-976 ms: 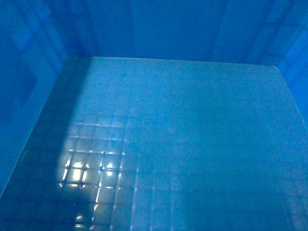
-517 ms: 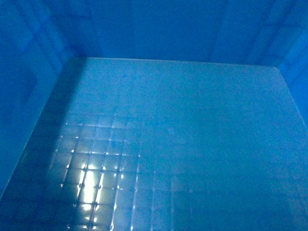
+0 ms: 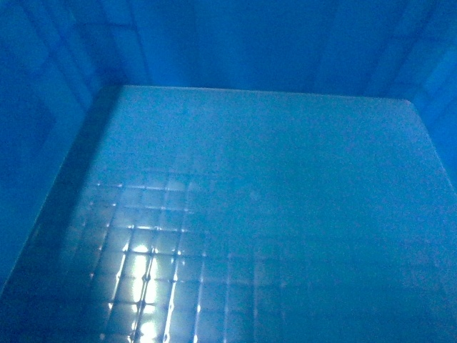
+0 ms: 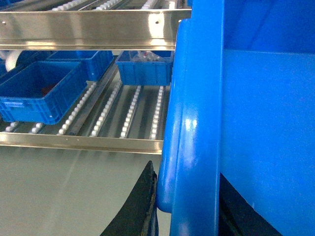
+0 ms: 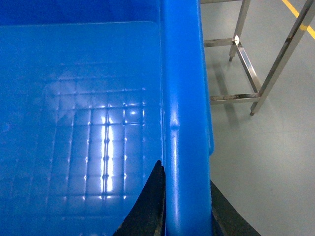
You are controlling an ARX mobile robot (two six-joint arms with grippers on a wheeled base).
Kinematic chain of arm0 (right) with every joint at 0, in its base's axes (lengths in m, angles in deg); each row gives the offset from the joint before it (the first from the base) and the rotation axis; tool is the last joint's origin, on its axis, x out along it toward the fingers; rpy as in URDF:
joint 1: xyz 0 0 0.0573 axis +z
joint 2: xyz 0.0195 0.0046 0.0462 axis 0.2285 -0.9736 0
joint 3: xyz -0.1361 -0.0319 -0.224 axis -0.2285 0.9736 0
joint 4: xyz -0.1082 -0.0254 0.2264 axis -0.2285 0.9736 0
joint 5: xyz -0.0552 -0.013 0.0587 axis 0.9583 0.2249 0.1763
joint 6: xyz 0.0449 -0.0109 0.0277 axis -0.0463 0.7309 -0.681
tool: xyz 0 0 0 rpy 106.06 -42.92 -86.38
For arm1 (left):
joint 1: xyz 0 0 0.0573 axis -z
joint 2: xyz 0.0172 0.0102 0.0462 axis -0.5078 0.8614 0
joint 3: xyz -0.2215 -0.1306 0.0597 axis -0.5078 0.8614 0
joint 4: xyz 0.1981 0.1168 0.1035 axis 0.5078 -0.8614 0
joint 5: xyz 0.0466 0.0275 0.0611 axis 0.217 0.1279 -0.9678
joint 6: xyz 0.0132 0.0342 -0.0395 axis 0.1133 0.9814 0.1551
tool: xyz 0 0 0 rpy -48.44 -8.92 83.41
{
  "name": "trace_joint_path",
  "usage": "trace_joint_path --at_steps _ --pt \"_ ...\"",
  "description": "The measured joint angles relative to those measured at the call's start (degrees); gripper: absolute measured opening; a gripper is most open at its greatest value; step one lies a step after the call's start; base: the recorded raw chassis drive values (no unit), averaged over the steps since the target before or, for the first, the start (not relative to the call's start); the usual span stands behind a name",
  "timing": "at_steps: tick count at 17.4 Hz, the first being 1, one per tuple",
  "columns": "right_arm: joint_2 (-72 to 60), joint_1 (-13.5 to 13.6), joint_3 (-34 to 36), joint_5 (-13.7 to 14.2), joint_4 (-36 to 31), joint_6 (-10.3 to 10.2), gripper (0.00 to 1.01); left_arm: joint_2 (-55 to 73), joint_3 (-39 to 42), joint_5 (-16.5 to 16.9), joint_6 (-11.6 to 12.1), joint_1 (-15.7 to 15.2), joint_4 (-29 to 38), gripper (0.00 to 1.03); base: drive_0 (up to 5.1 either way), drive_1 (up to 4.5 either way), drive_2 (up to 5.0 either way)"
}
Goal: Place box next to blue box on left shelf
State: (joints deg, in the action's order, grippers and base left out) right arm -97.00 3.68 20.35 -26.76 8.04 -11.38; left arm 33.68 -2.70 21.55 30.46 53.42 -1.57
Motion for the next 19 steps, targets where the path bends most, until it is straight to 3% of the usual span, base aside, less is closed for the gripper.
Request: trace_joint_path --at_steps 19 --pt "0.0 0.0 0.0 0.0 -0.3 0.0 0.09 0.0 0.0 0.0 0.1 0.0 0.2 0.20 -5.0 2.38 2.4"
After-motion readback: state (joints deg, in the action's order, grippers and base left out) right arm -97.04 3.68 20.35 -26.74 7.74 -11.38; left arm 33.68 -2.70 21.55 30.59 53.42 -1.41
